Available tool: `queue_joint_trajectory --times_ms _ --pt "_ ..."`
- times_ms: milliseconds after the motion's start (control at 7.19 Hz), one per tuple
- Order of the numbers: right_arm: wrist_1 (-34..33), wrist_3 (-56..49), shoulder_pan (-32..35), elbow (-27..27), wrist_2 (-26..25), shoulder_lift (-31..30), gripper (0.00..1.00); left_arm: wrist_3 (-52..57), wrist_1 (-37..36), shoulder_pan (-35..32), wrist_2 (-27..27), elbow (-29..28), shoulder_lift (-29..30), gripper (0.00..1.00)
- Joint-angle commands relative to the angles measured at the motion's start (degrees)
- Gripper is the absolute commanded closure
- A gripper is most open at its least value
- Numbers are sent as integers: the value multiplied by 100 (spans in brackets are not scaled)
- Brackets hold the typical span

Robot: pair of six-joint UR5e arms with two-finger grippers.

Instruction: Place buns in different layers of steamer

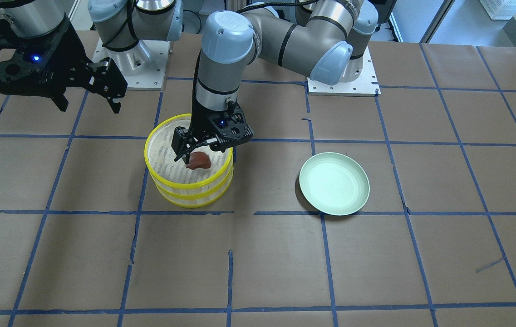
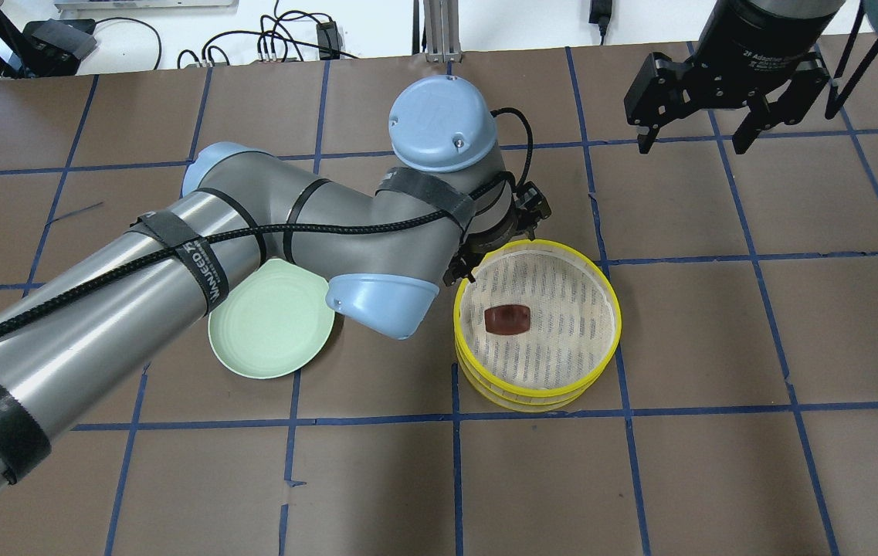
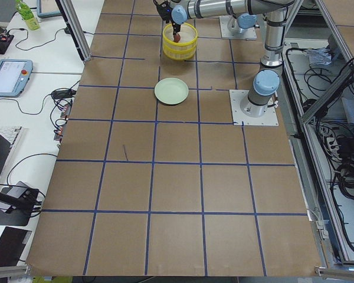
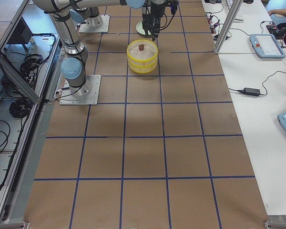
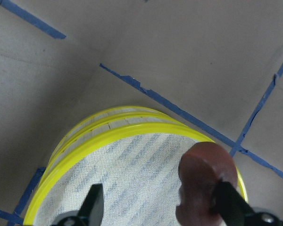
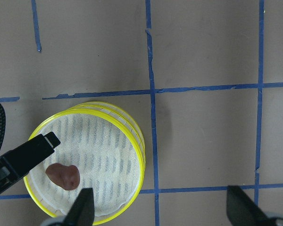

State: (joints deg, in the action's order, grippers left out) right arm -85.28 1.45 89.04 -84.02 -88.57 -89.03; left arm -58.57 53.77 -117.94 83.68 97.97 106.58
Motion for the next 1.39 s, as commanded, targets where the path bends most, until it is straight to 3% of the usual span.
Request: queue_joint_trajectory --times_ms 0,139,557,835,1252 --pt "3 -4 -18 0 15 -1 0 1075 37 164 460 55 -41 0" --pt "3 -4 -44 0 32 -1 0 2320 359 601 830 -23 -102 0" --pt "11 -4 -62 0 59 -1 0 4996 1501 2078 659 -138 -1145 0" --pt "29 -4 -62 8 85 -1 0 5663 2713 2967 316 -270 -1796 0" --pt "55 -4 -62 0 59 -1 0 6095 3796 3471 359 -516 -2211 0"
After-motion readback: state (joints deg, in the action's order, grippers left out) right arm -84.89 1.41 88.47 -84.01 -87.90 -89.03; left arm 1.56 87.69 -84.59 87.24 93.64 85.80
